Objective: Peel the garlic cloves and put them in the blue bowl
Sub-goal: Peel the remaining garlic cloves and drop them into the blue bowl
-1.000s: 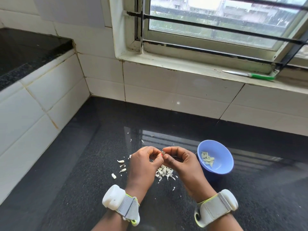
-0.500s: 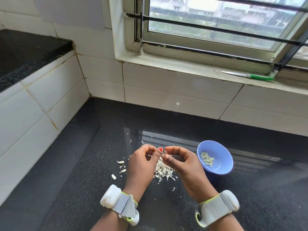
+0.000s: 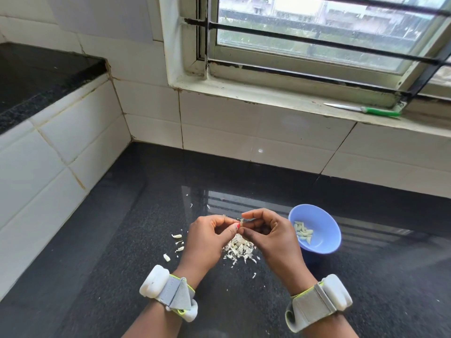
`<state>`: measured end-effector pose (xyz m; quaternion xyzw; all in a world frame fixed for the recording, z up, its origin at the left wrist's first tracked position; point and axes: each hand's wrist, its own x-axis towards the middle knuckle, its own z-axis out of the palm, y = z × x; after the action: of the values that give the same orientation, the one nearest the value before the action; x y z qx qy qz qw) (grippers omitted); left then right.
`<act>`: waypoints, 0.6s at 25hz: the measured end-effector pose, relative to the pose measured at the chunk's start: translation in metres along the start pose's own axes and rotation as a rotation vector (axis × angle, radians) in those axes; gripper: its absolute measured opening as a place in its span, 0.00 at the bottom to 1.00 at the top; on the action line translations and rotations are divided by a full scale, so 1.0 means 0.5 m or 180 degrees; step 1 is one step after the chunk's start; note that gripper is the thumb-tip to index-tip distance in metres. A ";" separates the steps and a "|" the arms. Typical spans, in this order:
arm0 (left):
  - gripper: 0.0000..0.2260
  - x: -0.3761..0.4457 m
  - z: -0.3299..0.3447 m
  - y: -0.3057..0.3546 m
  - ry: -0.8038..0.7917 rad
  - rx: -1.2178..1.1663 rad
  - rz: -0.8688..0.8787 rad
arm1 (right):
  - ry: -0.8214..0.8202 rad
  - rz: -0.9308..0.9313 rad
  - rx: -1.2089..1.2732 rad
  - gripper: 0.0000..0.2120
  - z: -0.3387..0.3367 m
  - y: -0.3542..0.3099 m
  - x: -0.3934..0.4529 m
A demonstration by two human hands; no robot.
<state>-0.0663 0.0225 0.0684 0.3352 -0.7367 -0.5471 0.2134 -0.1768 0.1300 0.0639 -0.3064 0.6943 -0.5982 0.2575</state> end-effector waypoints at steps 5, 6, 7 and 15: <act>0.06 -0.001 0.003 0.005 0.0039 0.0093 0.0057 | -0.0077 -0.0097 -0.0042 0.10 0.001 0.002 0.001; 0.07 -0.002 0.003 0.006 0.0075 0.0138 0.0078 | -0.0094 -0.0094 -0.0049 0.10 0.002 0.004 0.003; 0.07 -0.002 0.004 0.005 0.0116 0.0184 0.0092 | -0.0096 -0.0088 -0.0062 0.11 0.003 0.006 0.003; 0.03 -0.005 0.011 -0.007 0.0287 0.0321 0.0071 | 0.0044 -0.0073 -0.0441 0.11 0.004 0.003 -0.006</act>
<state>-0.0675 0.0272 0.0637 0.3616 -0.7567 -0.4913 0.2353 -0.1735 0.1309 0.0621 -0.3272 0.7322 -0.5537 0.2241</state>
